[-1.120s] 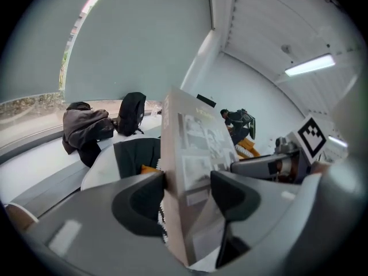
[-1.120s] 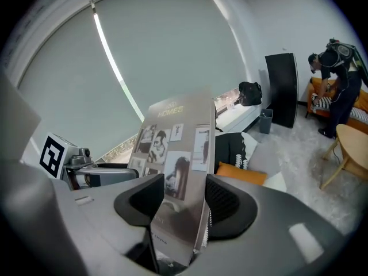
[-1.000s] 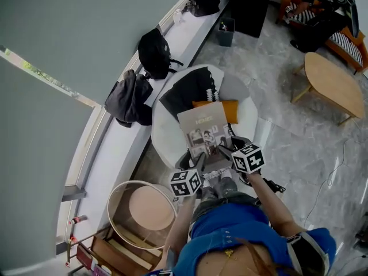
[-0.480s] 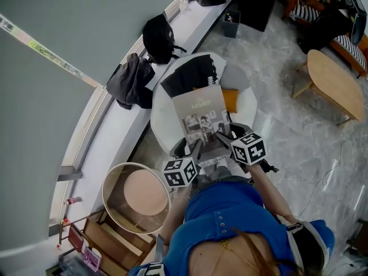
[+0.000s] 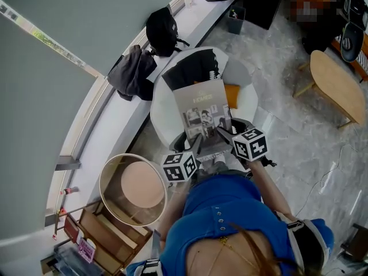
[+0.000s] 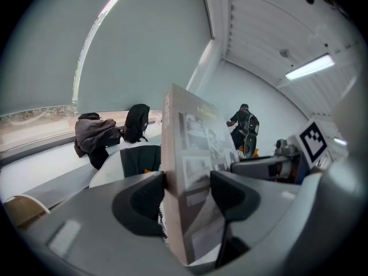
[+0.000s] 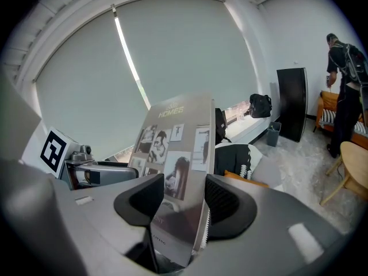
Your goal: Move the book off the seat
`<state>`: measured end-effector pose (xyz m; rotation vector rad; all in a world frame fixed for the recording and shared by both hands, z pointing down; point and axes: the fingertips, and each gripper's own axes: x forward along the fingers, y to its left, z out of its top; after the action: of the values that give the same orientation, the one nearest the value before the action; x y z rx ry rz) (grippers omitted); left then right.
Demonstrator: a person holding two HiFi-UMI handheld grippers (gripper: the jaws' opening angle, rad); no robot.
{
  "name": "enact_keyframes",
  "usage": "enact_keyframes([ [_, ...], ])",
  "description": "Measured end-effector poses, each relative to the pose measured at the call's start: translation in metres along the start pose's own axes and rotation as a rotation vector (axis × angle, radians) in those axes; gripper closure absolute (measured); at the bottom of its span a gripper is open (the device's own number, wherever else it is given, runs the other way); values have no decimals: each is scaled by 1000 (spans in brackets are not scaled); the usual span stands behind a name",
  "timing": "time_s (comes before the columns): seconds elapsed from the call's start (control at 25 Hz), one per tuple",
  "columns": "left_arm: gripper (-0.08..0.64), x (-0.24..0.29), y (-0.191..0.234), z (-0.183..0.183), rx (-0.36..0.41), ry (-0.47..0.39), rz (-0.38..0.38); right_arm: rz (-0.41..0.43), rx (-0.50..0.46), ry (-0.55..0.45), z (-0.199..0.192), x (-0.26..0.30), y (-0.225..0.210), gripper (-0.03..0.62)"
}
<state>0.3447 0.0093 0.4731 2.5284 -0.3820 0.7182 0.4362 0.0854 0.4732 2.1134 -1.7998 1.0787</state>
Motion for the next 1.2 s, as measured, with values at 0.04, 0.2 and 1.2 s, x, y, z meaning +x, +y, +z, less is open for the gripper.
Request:
enact_keyframes([
  [0.04, 311, 0, 0, 0, 0, -1, 2, 1, 0, 0, 0, 0, 0, 370],
  [0.2, 311, -1, -2, 1, -1, -7, 10, 2, 2, -3, 1, -2, 0, 370],
  [1.2, 311, -6, -18, -6, -25, -50, 55, 43, -26, -12, -3, -14, -6, 370],
])
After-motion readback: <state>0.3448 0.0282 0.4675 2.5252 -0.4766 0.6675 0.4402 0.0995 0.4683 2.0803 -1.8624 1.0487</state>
